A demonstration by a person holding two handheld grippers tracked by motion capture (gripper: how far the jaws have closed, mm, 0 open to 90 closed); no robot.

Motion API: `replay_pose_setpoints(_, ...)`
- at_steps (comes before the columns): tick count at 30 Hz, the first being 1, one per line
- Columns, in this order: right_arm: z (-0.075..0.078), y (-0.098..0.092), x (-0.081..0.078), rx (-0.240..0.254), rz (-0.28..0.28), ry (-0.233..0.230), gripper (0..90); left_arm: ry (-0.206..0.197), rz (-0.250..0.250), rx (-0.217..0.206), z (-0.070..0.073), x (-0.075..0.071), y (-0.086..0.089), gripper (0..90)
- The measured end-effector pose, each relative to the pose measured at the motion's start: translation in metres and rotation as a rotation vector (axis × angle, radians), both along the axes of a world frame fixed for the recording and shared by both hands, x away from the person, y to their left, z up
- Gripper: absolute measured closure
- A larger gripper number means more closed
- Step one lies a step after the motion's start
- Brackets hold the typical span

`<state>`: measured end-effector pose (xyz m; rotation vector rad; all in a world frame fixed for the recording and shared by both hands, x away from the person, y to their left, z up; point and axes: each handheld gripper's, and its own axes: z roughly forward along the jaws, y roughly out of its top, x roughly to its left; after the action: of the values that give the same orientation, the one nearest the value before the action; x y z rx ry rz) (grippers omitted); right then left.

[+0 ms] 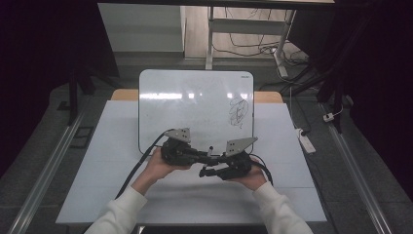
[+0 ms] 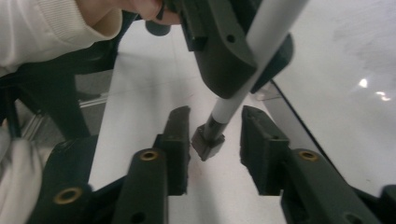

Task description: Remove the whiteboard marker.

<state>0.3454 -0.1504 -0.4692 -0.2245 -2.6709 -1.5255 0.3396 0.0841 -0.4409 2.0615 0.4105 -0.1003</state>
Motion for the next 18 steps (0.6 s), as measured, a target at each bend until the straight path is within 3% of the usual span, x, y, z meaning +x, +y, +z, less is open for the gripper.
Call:
replay_pose_setpoints(4, -0.0016, 0.0046, -0.0010, -0.018, 0.032, -0.003, 72.6, 0.006, -0.017, -0.007, -0.0001, -0.0003, -0.0012, 81.6)
replay_pose_setpoints(10, -0.0035, 0.0074, -0.0007, -0.020, 0.053, 0.028, 72.7, 0.006, -0.039, -0.010, -0.0015, -0.0008, -0.0048, 81.5)
replay_pose_setpoints(18, -0.0065, 0.0096, 0.0005, -0.009, 0.038, 0.075, 74.7, -0.017, -0.037, -0.001, -0.0018, -0.0026, -0.0073, 81.4)
